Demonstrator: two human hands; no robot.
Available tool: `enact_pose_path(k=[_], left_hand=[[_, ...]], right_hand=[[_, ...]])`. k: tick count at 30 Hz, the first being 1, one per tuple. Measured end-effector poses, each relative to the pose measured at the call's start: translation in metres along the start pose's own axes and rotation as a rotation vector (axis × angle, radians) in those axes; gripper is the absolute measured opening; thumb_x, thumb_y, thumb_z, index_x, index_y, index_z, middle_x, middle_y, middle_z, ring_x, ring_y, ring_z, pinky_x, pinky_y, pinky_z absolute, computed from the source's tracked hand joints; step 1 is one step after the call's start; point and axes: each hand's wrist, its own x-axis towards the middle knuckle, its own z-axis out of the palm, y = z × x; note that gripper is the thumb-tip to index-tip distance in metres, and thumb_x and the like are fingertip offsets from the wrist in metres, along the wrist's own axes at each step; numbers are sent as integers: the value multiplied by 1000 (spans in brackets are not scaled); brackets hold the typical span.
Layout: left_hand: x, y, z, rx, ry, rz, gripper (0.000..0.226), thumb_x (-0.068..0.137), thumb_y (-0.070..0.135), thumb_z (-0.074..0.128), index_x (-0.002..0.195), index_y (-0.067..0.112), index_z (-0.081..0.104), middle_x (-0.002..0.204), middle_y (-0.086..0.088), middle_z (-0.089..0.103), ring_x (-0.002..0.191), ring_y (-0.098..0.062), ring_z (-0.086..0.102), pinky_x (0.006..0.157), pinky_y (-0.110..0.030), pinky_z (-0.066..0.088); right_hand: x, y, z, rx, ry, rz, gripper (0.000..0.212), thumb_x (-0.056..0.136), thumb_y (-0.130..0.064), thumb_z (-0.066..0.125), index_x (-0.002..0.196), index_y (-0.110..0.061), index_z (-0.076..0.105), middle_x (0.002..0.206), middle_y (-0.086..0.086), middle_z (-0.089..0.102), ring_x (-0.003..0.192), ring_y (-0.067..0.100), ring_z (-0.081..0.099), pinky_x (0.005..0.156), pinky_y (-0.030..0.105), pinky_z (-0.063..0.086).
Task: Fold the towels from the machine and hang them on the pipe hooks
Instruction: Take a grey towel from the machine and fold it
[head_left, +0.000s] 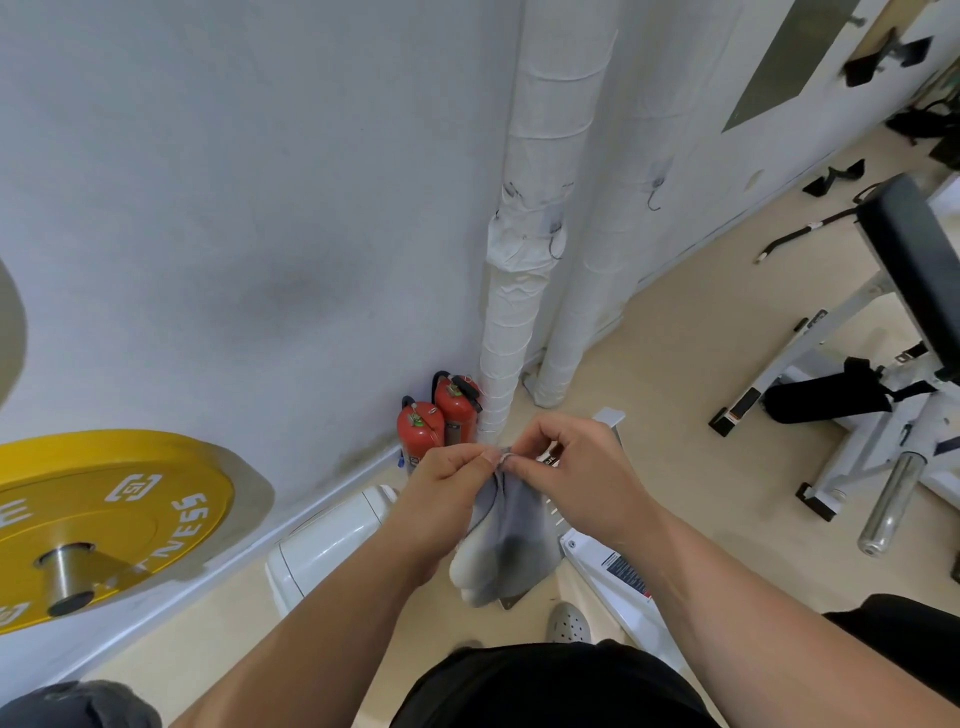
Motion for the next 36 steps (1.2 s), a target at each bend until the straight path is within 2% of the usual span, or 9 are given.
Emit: enact_pose_path(k=[4, 9, 13, 17, 21, 25, 30, 32, 36], left_hand=[[-1, 1, 1, 122, -47, 86, 22, 100, 23, 57, 98, 22, 79, 98, -10, 75, 100, -29, 69, 95, -51, 55], [2, 2, -3, 172, -57, 92, 24, 102, 21, 57, 100, 25, 80, 99, -3, 77, 99, -22, 70, 95, -41, 56], [7, -1, -9, 177, -11, 116, 29, 104, 21, 52, 93, 18, 78, 94, -12, 73, 95, -28, 65, 89, -43, 55], [12, -1, -9, 211, 62, 147, 30, 105, 19, 47, 87, 9, 69, 83, -14, 63, 72, -8, 54, 72, -28, 48], [25, 8, -16, 100, 210, 208, 29, 106, 17, 42, 89, 6, 63, 83, -10, 63, 79, -10, 55, 78, -34, 50], [38, 23, -31, 31, 358, 238, 32, 107, 20, 43, 78, 14, 56, 65, 14, 48, 62, -3, 43, 63, -24, 40], [57, 22, -69, 5, 530, 277, 30, 106, 20, 42, 79, 13, 55, 72, 0, 50, 68, -13, 44, 66, -33, 39], [61, 17, -83, 27, 543, 262, 31, 105, 22, 42, 78, 18, 57, 71, 0, 52, 68, -14, 46, 66, -34, 40], [65, 2, -100, 59, 544, 198, 32, 106, 23, 40, 84, 7, 57, 76, -7, 54, 72, -18, 48, 69, -36, 40]], right_hand=[[1, 3, -1, 50, 0, 15, 19, 77, -9, 82, 70, -20, 68, 69, -7, 67, 65, 3, 56, 61, 12, 41], [1, 6, -4, 93, -19, -37, 26, 76, -4, 81, 79, -18, 59, 71, -6, 61, 66, 3, 54, 63, 12, 40], [0, 7, -7, 122, -83, -58, 25, 85, -9, 78, 87, -18, 54, 74, -9, 60, 69, 2, 54, 68, 12, 40], [0, 10, -1, 82, -94, -53, 25, 85, -16, 78, 89, -25, 55, 78, -16, 61, 73, 3, 57, 70, 13, 41], [0, 23, 6, -86, -126, -42, 23, 79, -25, 80, 89, -32, 61, 76, -17, 61, 77, 3, 55, 69, 16, 42], [0, 48, 6, -321, -163, -112, 24, 86, -32, 73, 75, -16, 60, 72, 2, 56, 80, 19, 48, 73, 41, 46], [7, 82, -12, -563, -162, -229, 36, 85, -54, 60, 70, -22, 66, 68, -9, 60, 76, 19, 52, 72, 39, 48], [11, 89, -23, -633, -132, -260, 35, 85, -55, 61, 69, -25, 70, 77, -7, 58, 76, 20, 52, 71, 36, 44], [19, 92, -51, -684, -119, -235, 36, 85, -57, 58, 69, -27, 70, 92, -3, 61, 84, 24, 58, 73, 35, 45]])
